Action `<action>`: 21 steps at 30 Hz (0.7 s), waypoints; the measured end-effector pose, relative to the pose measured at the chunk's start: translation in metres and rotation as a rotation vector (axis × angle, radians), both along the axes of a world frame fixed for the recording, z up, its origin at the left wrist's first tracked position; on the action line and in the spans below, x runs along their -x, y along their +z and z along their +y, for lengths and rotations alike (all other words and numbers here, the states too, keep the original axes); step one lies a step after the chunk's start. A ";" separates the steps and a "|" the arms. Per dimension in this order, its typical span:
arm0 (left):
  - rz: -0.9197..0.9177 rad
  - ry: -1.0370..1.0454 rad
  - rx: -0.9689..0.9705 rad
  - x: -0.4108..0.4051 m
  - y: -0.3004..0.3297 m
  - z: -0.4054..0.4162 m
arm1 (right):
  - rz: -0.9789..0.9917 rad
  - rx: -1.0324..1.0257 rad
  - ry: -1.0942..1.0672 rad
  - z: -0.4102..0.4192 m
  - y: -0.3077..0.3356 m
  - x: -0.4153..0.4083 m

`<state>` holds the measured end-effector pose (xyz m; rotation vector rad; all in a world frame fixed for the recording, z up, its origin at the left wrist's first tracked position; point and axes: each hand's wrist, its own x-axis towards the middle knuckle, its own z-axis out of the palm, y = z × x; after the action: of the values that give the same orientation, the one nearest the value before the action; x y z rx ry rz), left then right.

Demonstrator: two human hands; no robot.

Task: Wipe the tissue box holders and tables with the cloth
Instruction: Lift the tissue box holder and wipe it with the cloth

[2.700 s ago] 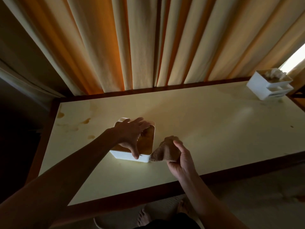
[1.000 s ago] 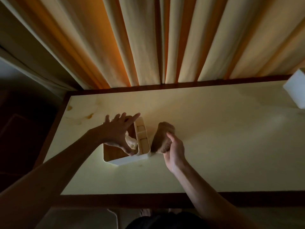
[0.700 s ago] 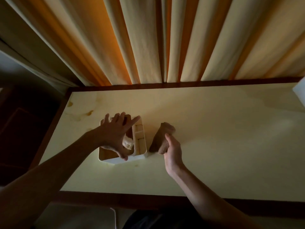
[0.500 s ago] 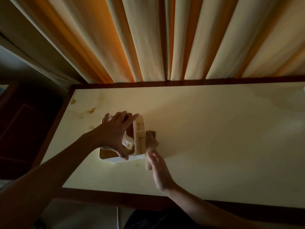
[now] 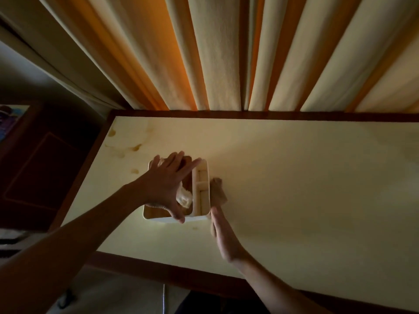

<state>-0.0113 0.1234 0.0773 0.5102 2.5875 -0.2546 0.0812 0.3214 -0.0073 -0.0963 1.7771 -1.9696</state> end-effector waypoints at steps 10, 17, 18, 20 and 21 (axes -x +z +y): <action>0.005 0.007 -0.046 -0.002 0.001 -0.001 | -0.040 0.047 0.040 -0.025 0.007 0.092; 0.037 -0.031 -0.058 -0.001 -0.001 -0.002 | -0.172 0.000 0.011 -0.006 -0.019 -0.002; 0.037 -0.031 -0.061 -0.002 -0.001 -0.003 | -0.207 0.027 0.007 -0.003 -0.025 -0.013; 0.041 -0.035 -0.070 -0.003 -0.001 -0.002 | -0.240 0.027 0.001 -0.005 -0.021 -0.006; 0.048 -0.039 -0.078 -0.003 -0.001 -0.003 | -0.211 -0.004 -0.022 -0.011 -0.014 0.007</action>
<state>-0.0082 0.1207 0.0766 0.5902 2.6449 -0.1823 0.0737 0.3104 -0.0212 0.1288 1.6518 -1.9144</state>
